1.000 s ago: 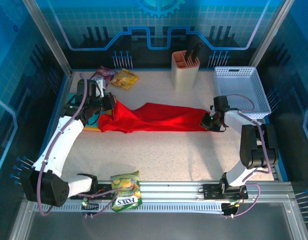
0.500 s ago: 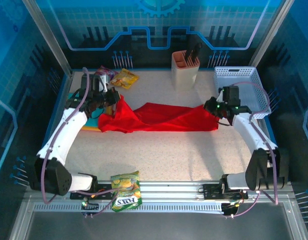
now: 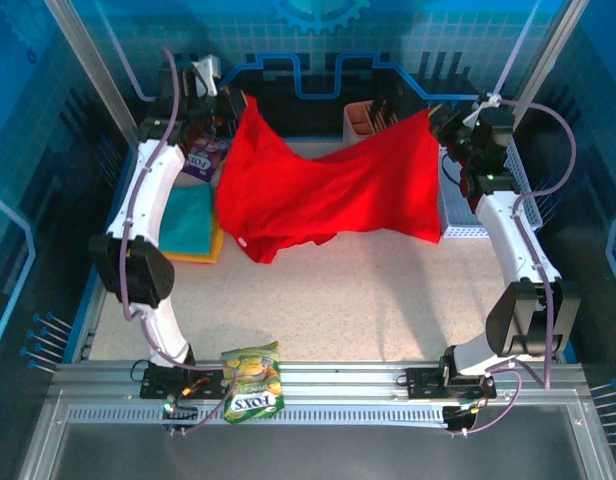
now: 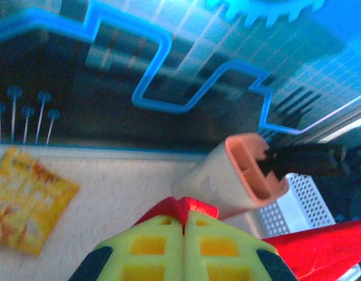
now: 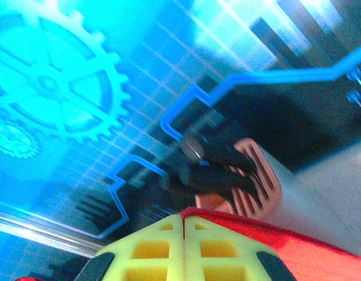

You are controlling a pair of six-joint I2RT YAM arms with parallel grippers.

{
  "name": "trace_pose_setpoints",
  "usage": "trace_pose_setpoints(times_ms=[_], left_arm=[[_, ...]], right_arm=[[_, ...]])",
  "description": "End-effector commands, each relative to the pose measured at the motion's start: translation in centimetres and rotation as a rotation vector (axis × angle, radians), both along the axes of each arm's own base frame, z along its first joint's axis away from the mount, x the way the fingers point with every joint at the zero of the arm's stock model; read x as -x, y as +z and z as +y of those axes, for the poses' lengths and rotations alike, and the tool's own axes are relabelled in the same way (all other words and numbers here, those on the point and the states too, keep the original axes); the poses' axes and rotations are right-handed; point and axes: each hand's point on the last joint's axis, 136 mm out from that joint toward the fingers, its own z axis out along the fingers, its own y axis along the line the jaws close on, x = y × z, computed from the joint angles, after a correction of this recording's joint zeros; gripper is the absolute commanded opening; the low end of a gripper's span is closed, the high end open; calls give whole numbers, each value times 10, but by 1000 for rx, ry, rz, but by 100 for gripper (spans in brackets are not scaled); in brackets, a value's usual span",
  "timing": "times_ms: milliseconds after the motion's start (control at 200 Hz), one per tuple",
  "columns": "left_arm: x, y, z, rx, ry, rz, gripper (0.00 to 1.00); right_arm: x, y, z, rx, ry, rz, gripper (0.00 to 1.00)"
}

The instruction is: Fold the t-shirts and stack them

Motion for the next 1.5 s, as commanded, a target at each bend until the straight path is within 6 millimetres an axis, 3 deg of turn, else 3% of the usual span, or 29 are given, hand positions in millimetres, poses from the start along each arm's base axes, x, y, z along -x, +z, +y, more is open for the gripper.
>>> trace_pose_setpoints(times_ms=[0,120,270,505,685,806,941,1151,1291,1491], left_arm=[[0,58,-10,15,-72,-133,0],[7,109,-9,-21,-76,-257,0],[30,163,-5,-89,-63,-432,2],[84,233,-2,-131,-50,-640,3],[124,268,4,-175,-5,-756,3],[142,271,5,-200,2,-784,4],[148,257,8,-216,16,-762,5],[165,286,13,-178,53,-833,5],[138,283,11,-143,51,-796,5],[81,248,5,-87,19,-704,5]], right_arm=[[1,73,-16,-21,-51,-235,0],[24,122,-14,33,-39,-412,0],[53,158,-19,115,-64,-517,0],[85,191,-27,121,-64,-585,0],[104,208,-30,146,-97,-612,0],[105,194,-24,144,-63,-560,0],[97,154,-20,105,-17,-421,0],[105,159,-25,93,-54,-454,0],[87,155,-27,56,-48,-451,0],[49,132,-28,28,-26,-372,0]])
